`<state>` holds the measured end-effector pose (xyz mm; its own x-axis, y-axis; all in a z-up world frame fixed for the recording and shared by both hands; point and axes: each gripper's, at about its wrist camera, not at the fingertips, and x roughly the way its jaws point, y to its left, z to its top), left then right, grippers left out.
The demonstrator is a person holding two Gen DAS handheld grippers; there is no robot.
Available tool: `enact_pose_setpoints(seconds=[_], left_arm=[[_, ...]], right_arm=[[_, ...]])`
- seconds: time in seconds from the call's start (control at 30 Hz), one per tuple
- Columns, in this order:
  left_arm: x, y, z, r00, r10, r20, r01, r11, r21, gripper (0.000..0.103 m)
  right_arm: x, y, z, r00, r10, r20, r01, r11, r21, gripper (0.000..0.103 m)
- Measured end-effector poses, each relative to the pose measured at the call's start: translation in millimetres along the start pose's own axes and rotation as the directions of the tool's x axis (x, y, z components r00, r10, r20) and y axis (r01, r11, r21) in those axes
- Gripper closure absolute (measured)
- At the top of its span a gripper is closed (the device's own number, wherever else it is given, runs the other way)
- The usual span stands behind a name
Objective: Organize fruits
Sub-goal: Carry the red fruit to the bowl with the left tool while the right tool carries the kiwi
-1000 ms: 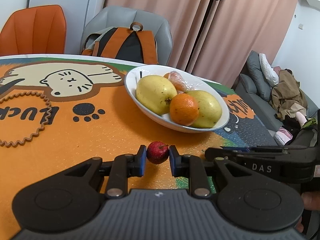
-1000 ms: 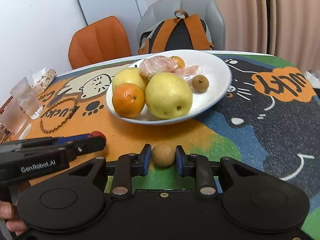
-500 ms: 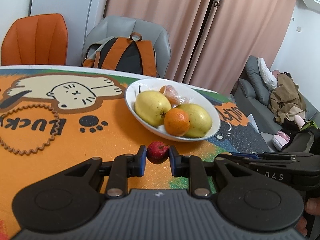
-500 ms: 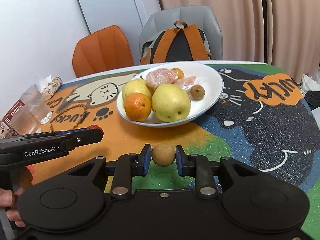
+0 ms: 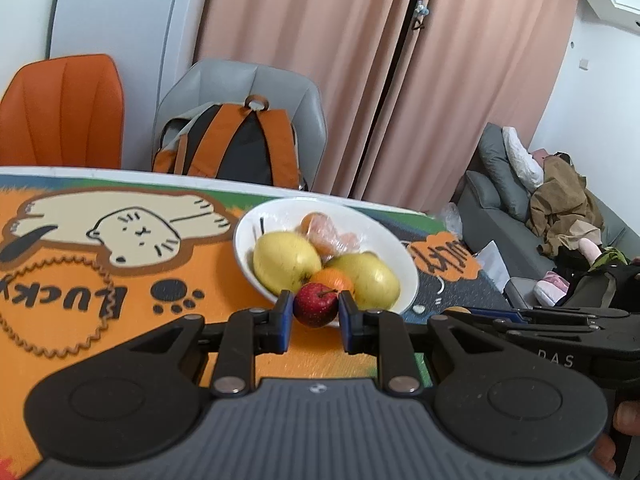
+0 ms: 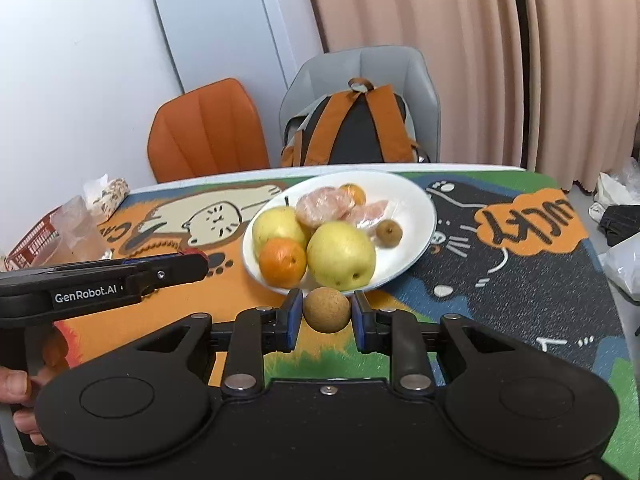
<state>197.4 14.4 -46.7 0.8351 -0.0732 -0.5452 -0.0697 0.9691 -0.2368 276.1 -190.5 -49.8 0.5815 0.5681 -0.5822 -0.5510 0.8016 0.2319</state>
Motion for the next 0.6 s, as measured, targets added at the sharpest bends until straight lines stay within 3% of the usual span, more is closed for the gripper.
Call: enact_pose_setpoints(seconds=[0.6], left_arm=[[21, -2, 32, 1.000, -0.003, 0.006, 0.003, 0.999, 0.043, 0.081]], right_arm=[[24, -23, 34, 1.000, -0.024, 0.020, 0.023, 1.000, 0.016, 0.079]])
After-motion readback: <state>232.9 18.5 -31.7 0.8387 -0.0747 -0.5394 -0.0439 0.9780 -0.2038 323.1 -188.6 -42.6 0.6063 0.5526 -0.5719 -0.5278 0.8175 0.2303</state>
